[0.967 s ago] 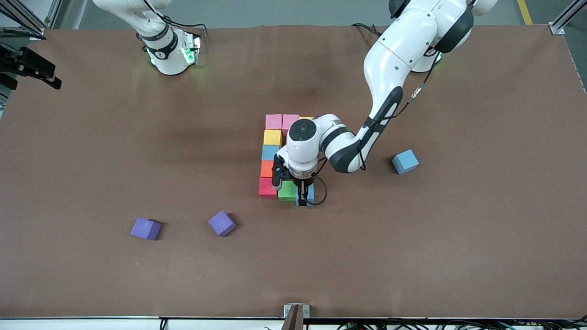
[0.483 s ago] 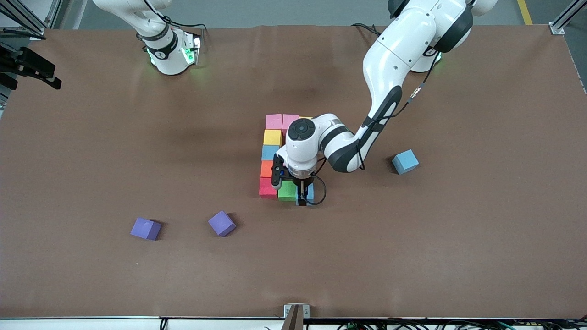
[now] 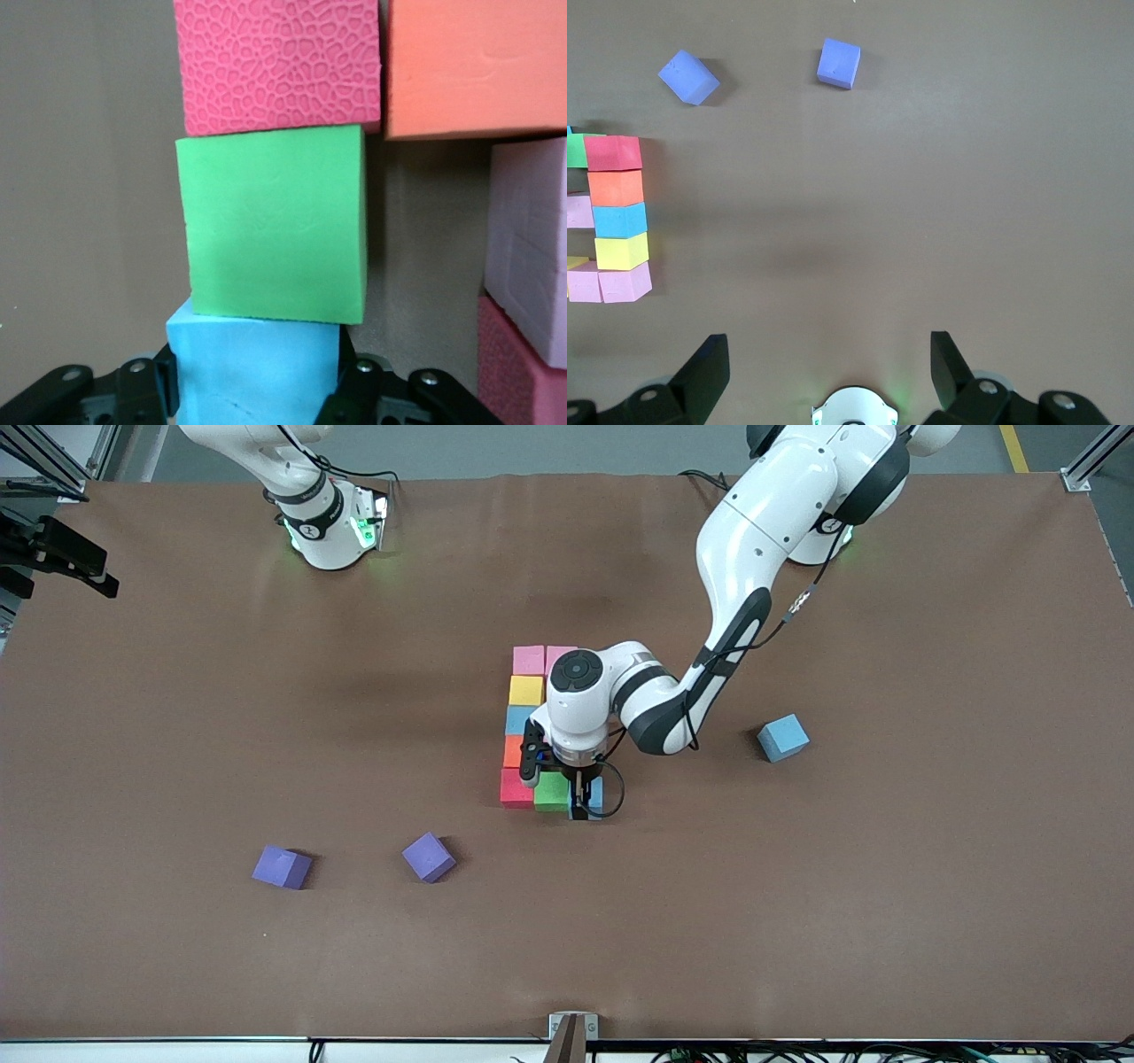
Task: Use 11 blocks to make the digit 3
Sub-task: 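Lower the cyan cube beside the green cube with the left gripper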
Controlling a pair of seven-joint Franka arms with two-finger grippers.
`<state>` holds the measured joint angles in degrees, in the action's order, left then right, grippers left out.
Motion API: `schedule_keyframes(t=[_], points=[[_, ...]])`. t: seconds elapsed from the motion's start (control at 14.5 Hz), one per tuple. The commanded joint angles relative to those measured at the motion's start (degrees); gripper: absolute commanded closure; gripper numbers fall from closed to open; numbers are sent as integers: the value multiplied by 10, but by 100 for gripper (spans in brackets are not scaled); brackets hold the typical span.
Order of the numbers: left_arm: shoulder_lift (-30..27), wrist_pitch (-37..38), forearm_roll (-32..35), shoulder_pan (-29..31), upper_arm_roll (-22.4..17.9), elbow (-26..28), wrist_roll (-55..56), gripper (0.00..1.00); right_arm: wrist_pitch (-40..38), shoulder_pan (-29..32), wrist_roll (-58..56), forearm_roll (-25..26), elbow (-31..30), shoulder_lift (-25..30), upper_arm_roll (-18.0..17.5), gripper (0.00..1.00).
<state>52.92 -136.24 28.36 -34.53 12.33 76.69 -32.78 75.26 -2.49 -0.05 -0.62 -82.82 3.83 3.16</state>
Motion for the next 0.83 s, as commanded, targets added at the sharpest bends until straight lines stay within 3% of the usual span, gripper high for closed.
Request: schedule_keyframes(t=[0.0, 0.07, 0.14, 0.55, 0.76], points=[[39, -4, -2, -9, 5, -13, 1, 47, 4, 6, -5, 6, -18, 16, -4, 0], [39, -5, -2, -6, 5, -13, -3, 5, 2, 5, -7, 6, -18, 16, -4, 0], [37, -5, 0, 2, 5, -12, -6, 0, 2, 5, -14, 6, -18, 16, -4, 0], [21, 28, -9, 19, 11, -13, -21, 0, 0, 5, -20, 8, -18, 16, -5, 0], [3, 68, -10, 46, 43, -14, -21, 0, -2, 5, -20, 8, -18, 17, -5, 0]])
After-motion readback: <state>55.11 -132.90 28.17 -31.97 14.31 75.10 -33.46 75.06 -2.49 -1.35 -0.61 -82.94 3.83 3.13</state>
